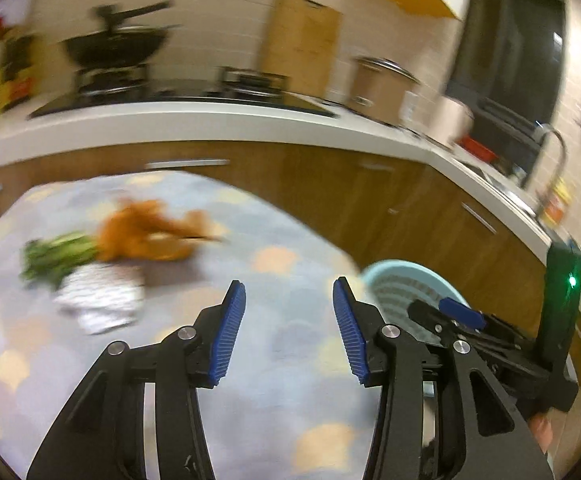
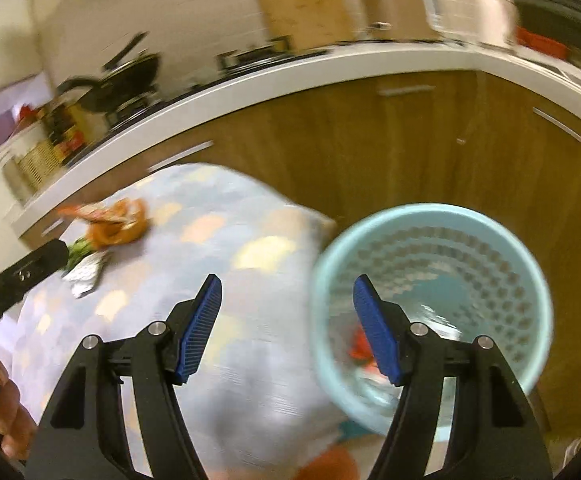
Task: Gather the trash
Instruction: 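Grasp the heart-print napkin with the left tool while the right tool grasps the brown wrapper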
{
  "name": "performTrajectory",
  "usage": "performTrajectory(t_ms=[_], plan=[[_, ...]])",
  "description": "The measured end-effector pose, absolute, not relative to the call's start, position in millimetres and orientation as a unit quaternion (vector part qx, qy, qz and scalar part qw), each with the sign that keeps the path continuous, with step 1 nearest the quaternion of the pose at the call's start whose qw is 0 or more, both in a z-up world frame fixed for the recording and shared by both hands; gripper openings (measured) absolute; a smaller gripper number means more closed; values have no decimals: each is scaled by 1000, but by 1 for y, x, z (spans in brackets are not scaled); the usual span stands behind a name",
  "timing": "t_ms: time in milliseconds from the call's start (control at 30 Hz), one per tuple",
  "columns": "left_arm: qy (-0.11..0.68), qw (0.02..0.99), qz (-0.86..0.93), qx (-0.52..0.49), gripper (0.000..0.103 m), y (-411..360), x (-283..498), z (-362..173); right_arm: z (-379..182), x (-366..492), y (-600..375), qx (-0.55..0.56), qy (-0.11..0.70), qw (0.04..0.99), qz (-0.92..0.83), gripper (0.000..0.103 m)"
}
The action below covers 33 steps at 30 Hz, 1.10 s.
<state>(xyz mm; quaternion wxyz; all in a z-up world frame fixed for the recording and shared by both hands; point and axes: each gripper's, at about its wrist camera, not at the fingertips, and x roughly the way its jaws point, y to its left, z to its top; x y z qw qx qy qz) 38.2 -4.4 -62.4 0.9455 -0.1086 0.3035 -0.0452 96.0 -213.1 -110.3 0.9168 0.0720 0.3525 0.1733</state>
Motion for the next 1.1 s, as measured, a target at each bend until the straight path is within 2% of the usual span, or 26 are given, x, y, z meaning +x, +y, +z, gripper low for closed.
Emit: performTrajectory(t_ms=[67,133,167,200,233,267,333,500,633,833,967,1100], plan=[[302,946,-21,-119,44,19,35,-62,-109,97,-186,57,350,915,193,58],[300,944,8,-138,44,50,30,-63,-108,99,-159,42,348,912,212,44],[301,943,15,-142,45,59,30,-63,-108,101,-146,35,349,910,222,40],[303,941,24,-148,47,71,30,-63,-109,104,-135,30,350,908,228,34],[307,939,30,-153,50,82,30,-65,-110,106,-128,27,350,907,231,33],[311,937,33,-156,51,88,29,-67,-112,109,-117,23,351,906,234,33],[326,931,35,-162,61,100,36,-74,-118,113,-108,19,357,903,238,33],[355,922,29,-150,65,99,62,-91,-131,118,-98,5,370,899,232,33],[364,923,77,-96,74,90,79,-104,-133,117,-97,-2,372,899,232,34],[407,905,96,-79,74,91,97,-133,-135,119,-102,12,377,895,237,34],[408,905,97,-75,75,92,97,-134,-135,121,-105,23,379,894,237,34],[408,904,103,-71,69,93,97,-135,-135,120,-104,21,378,895,236,34]])
